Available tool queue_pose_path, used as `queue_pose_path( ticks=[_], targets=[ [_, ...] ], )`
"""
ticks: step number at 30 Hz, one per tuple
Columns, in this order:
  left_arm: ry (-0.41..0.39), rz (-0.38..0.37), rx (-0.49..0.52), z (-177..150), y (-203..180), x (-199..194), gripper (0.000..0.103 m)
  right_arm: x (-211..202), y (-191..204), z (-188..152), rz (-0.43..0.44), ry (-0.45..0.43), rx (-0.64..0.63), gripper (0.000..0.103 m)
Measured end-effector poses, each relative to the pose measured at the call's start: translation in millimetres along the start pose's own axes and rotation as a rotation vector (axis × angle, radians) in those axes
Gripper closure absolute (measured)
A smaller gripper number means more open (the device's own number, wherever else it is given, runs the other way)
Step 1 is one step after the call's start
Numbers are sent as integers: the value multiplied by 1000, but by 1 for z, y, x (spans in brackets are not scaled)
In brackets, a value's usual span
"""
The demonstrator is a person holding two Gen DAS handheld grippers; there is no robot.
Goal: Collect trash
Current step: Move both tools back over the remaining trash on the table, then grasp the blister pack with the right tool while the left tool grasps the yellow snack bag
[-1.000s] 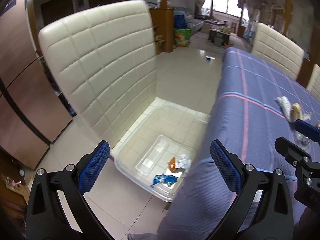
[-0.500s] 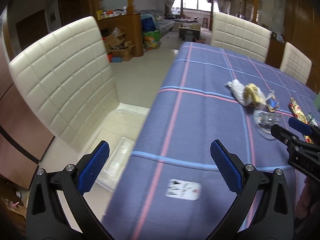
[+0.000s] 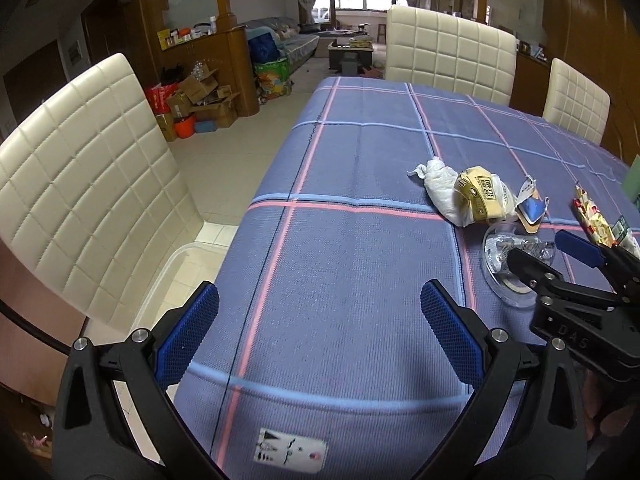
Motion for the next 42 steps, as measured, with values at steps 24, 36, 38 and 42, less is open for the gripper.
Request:
queue_pose_path(
  ticks=[24, 36, 38, 42],
  targets=[
    [-3, -29, 86, 23, -36, 10, 3, -11, -20, -10, 41, -28, 14, 102],
    [-4, -103, 166, 29, -85, 7, 3, -44, -52, -14, 21, -86, 39, 102],
    [1, -122, 172, 33, -91, 10, 3, -43, -58, -14, 15, -87, 47, 102],
    [9, -138, 174, 47, -101, 19, 3, -38, -69, -15, 15, -81, 65, 102]
  ],
)
Point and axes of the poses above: each gripper's, at about its wrist camera, not at the fingertips, and x roughly the way its jaws point, y to its left, z to its top, the point moved 1 cm from there along x, roughly the way its jaws point, and after that the axes turned 8 degrees about y, right-handed, at the moved point
